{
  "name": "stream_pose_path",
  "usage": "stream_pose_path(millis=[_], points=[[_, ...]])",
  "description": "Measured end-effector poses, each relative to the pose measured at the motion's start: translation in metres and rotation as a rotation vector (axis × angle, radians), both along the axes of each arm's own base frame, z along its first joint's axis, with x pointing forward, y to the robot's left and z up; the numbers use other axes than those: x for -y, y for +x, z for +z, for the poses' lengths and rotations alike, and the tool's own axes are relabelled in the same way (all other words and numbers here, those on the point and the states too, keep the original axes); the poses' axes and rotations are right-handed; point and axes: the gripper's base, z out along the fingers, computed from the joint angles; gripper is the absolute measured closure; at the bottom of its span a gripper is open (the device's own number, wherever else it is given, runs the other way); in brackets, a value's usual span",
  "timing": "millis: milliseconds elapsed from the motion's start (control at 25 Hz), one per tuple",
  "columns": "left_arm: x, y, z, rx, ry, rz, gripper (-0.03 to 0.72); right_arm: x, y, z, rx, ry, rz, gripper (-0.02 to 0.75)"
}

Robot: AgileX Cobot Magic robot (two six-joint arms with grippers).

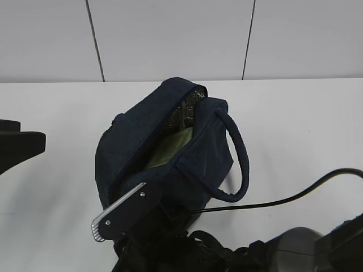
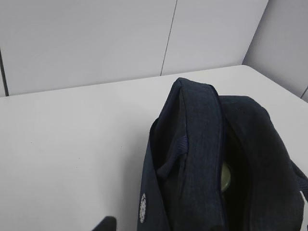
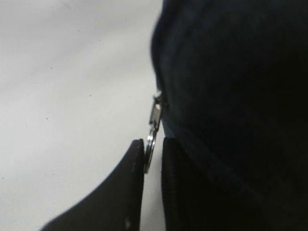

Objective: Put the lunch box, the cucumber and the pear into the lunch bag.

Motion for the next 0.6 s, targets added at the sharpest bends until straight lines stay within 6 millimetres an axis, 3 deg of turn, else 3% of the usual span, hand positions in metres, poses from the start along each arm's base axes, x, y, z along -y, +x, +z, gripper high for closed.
stream_pose_path(millis=[120, 400, 600], points=[[0.000, 0.000, 0.000, -0.001, 0.000, -0.002, 0.338, 0.000, 0.000, 0.000, 0.003, -0.002, -0.003, 0.729], [0.000, 0.000, 0.000, -0.001, 0.000, -0.002, 0.338, 0.001, -0.002, 0.003, -0.028, -0.015, 0.009, 0.738], [0.000, 0.000, 0.000, 0.001, 0.011, -0.006, 0.338, 0.002, -0.008, 0.040, -0.024, 0.027, 0.052, 0.738]])
